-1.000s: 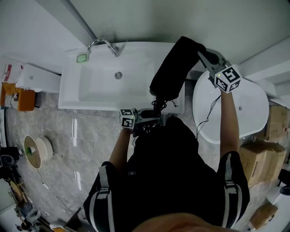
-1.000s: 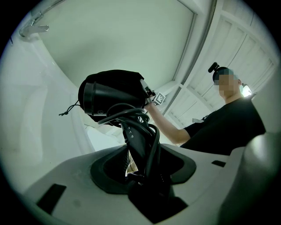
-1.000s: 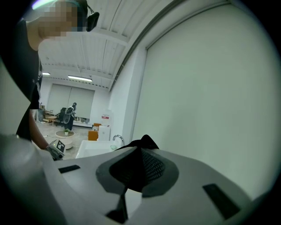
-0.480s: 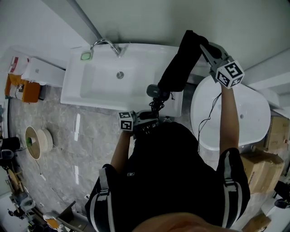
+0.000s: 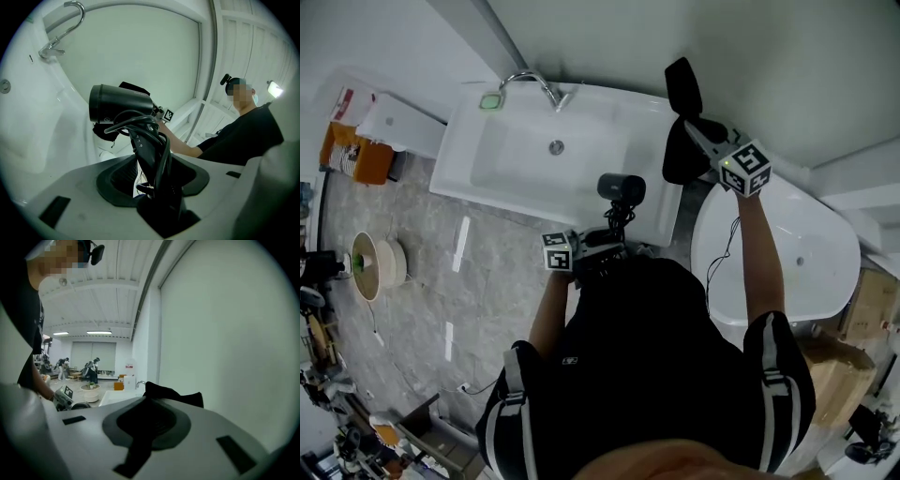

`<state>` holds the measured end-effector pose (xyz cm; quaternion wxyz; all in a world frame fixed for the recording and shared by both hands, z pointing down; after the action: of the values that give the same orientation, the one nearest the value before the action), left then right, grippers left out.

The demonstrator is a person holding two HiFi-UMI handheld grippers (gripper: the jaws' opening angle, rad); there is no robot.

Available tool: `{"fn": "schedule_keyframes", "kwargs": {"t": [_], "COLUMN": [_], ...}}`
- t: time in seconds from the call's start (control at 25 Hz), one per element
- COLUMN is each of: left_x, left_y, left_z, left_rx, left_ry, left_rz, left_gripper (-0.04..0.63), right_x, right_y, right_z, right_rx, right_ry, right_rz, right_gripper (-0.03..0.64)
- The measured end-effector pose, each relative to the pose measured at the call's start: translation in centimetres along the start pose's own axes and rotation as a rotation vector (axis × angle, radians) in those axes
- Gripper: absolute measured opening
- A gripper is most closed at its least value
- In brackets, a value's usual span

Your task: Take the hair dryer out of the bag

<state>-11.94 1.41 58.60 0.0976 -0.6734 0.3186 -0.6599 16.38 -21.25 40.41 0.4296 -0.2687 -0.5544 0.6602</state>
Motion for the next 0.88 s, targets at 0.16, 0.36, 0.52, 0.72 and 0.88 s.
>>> {"fn": "schedule_keyframes", "kwargs": {"t": [0.16,0.36,0.52,0.72,0.88], "left_x": [-0.3,0.2,0.2,0.1,0.4], "left_y": [0.2,0.1,-0.4,-0.6,-0.2], "left_z": [0.2,0.8,0.7,0.3,0.5], "left_rx": [-0.031,-0.059,-0.088,-0.09,-0.096], "left_ry": [0.019,0.067,0.094,0.112,0.122], "left_rz": [0.017,0.029,0.022,0.022,0.023], "left_gripper": [0.195,0.195,0.195,0.195,0.195], "right_x": [1.9,2.6,5.1,8.2,10.4], "right_y": [-2.5,-7.7,-12.1,-16.0,-18.3], "right_z": [1.0,2.0,3.0,5.0,5.9], "right_rx": [-0.001,0.032,0.113,0.263,0.383], "right_ry": [0.068,0.08,0.106,0.182,0.238], "right_rz": [0.069,0.185,0.222,0.181,0.111], "right_gripper": [0.072,0.072,0.072,0.073,0.159]}}
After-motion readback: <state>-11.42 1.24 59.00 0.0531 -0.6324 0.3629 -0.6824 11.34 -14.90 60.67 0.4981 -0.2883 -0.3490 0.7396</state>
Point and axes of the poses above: the fingertips, and each gripper's own axes: z forward along the fingers, x to its left, y out of its top, the point moved 10 cm from there along -z, backward along the fingers, and after that the axes turned 3 degrees about -z, right-handed, at the moved point
